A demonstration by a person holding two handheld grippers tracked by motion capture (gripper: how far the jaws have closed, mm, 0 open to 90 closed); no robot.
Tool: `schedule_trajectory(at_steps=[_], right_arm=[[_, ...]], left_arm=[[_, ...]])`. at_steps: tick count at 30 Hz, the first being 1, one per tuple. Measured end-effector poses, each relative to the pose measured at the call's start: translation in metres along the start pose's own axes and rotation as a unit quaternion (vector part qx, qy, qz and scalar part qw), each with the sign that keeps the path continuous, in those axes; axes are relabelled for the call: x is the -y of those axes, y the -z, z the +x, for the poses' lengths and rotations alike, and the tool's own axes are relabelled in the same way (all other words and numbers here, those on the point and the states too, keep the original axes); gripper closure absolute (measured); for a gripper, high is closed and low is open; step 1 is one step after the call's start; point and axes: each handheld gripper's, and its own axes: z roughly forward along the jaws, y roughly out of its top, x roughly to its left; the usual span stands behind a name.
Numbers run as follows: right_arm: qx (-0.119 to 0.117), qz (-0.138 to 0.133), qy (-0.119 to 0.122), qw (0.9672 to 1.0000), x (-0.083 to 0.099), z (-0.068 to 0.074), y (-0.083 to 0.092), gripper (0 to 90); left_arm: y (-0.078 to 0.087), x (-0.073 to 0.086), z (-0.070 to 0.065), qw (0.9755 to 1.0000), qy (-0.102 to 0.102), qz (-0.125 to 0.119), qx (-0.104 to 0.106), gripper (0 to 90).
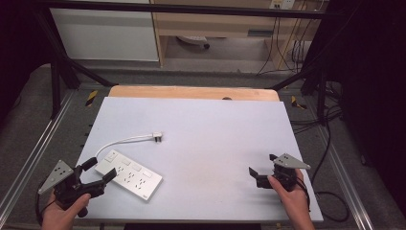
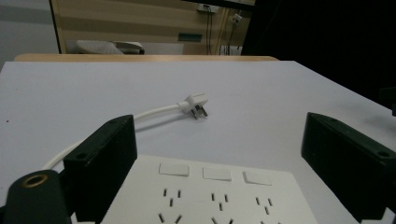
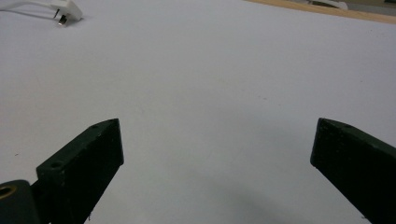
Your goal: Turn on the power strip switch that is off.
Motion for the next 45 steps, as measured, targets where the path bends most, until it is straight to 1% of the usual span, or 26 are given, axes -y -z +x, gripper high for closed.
schedule_trajectory(at_steps=[3,13,18,20,21,22,25,29,30,31,33,38,41,44,45], right_arm=[[0.0,-0.001,0.001,1.0,0.0,0.0,0.0,2.9],[0.0,-0.003,-0.003,1.0,-0.001,0.0,0.001,2.9],[-0.002,-0.005,0.002,1.0,-0.001,0.0,0.002,2.8],[-0.002,-0.006,-0.002,1.0,-0.001,0.0,0.003,2.8],[-0.002,-0.007,-0.003,1.0,-0.001,0.0,0.003,2.8],[-0.002,-0.007,-0.003,1.0,-0.001,0.001,0.003,2.8],[-0.002,-0.007,-0.001,1.0,-0.001,0.001,0.003,2.8],[-0.002,-0.007,-0.002,1.0,-0.001,0.0,0.003,2.7],[-0.002,-0.007,-0.002,1.0,-0.001,0.0,0.003,2.7],[-0.002,-0.006,-0.001,1.0,-0.001,0.0,0.003,2.7],[-0.002,-0.006,0.0,1.0,-0.001,0.0,0.003,2.8],[-0.002,-0.006,0.0,1.0,-0.001,0.0,0.003,2.7],[-0.002,-0.006,-0.001,1.0,-0.001,0.0,0.003,2.7],[-0.002,-0.005,0.0,1.0,-0.001,0.0,0.002,2.7],[-0.002,-0.005,0.0,1.0,-0.001,0.0,0.002,2.7]], left_arm=[[-0.002,0.0,0.0,1.0,0.001,0.001,0.003,11.6],[-0.01,0.0,-0.006,0.9998,-0.011,0.01,0.012,15.8],[-0.018,0.0,-0.011,0.9995,-0.017,0.018,0.021,17.8],[-0.021,0.0,-0.014,0.9993,-0.023,0.02,0.02,18.3],[-0.022,0.0,-0.015,0.9992,-0.022,0.022,0.026,18.3],[-0.023,0.0,-0.016,0.9991,-0.026,0.023,0.024,18.3],[-0.027,0.001,-0.019,0.9988,-0.026,0.027,0.03,18.3],[-0.029,0.001,-0.02,0.9987,-0.025,0.032,0.03,18.9],[-0.029,0.001,-0.02,0.9987,-0.027,0.033,0.029,20.0],[-0.029,0.001,-0.02,0.9988,-0.029,0.033,0.022,21.3],[-0.03,0.001,-0.019,0.9989,-0.026,0.033,0.018,24.5],[-0.034,0.003,-0.017,0.9988,-0.015,0.041,0.023,24.6],[-0.035,0.003,-0.018,0.9985,-0.017,0.045,0.025,25.0],[-0.037,0.004,-0.019,0.9983,-0.024,0.048,0.023,25.9],[-0.038,0.004,-0.019,0.9981,-0.023,0.05,0.026,26.4]])
